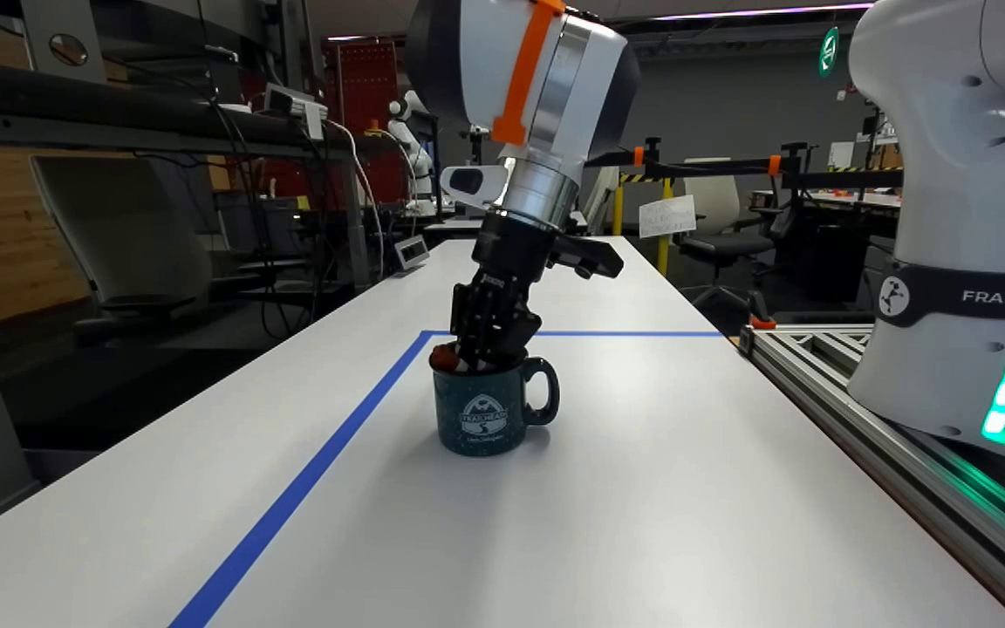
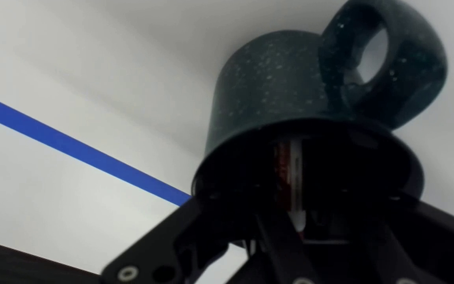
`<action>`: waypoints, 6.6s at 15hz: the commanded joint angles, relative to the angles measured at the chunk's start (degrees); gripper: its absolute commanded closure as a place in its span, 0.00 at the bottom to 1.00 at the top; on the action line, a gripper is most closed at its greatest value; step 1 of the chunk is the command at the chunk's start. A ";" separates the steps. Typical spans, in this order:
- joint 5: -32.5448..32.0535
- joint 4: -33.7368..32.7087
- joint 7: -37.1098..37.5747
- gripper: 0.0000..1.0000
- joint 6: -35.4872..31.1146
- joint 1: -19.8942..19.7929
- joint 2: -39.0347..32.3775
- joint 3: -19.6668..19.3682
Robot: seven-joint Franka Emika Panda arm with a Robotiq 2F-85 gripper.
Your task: Put the marker on the table
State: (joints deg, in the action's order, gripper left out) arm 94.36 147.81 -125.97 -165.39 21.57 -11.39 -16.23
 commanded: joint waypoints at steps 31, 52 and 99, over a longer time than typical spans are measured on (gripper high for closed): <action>-42.81 6.40 46.61 0.95 -10.94 -3.86 10.24 -9.67; -38.42 3.96 44.69 0.95 4.36 -9.13 -0.33 -12.98; -104.14 -8.62 120.24 0.00 23.12 6.35 11.55 -16.70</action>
State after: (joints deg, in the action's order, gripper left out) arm -10.03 139.27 -5.54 -142.31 39.37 0.29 -44.38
